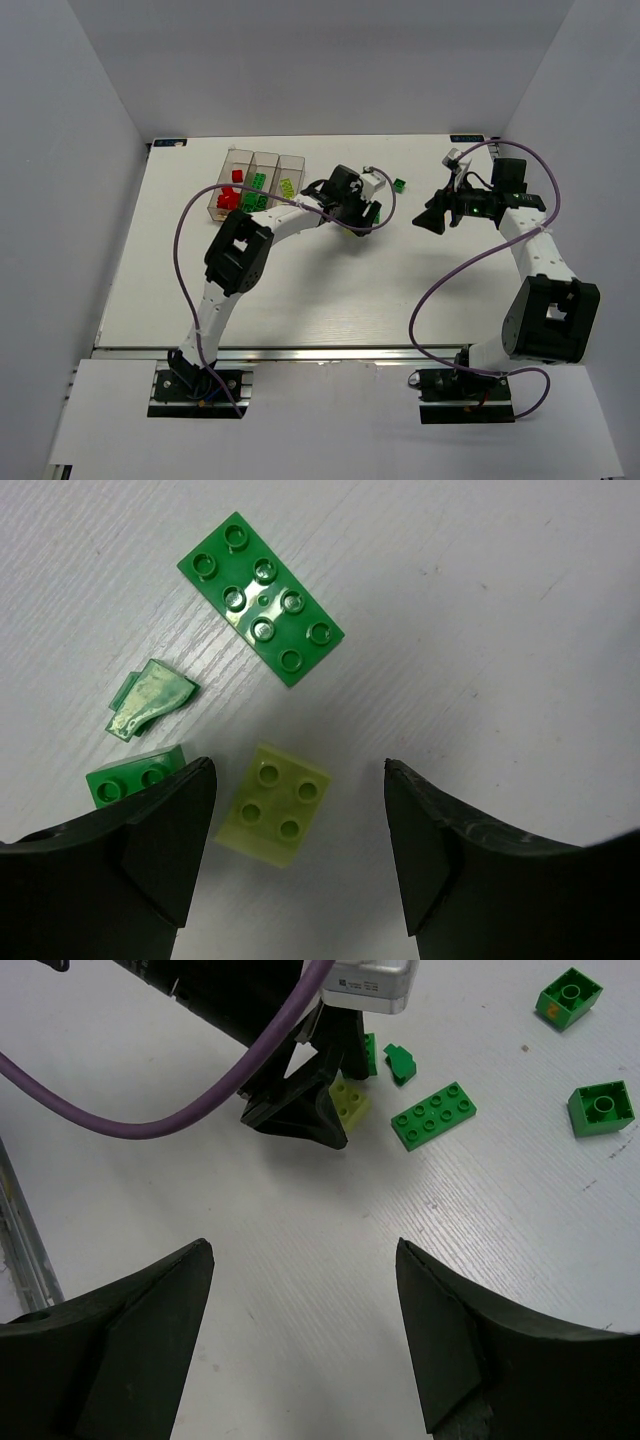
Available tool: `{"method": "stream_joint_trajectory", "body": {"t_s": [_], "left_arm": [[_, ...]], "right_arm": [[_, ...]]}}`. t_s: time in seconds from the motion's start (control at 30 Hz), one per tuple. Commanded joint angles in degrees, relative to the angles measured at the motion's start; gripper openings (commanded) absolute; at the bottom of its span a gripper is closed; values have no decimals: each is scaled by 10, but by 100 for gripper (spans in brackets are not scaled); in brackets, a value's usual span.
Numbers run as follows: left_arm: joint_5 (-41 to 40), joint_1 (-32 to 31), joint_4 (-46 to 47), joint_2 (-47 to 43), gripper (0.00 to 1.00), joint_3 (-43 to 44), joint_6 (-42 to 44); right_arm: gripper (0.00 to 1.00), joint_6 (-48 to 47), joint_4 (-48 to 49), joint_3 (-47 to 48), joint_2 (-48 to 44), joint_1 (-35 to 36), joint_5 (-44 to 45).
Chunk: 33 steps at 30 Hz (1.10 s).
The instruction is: Sort the legos into containers by color
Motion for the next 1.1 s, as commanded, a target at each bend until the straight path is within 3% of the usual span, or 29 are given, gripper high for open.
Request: {"method": "stream_joint_trajectory", "body": {"t_s": [0.0,0.33,0.57,0.67,0.7,0.83,1.07], "left_arm": [[-25,-5,-7,2,78,2,17],[-61,-5,-6,15,74,2,21],[-96,-6,-5,-10,58,-39,36],[-98,-6,-5,-25,41,-54,31],[-100,-6,-8,-32,27,-54,26],[-93,-6,-5,-65,9,-56,-4],[-80,-5,15,-164,2,-88,-102]], "right_arm": [[78,-1,-6,22,4,-2,-19],[78,-2,-12,21,3,-2,-24],[78,0,-10,16,4,-2,-25],[78,2,-7,14,3,-2,-27],[78,3,-7,12,3,-2,-27],[78,5,-8,11,7,-2,-25],[71,24,6,8,10,-2,-16]]}}
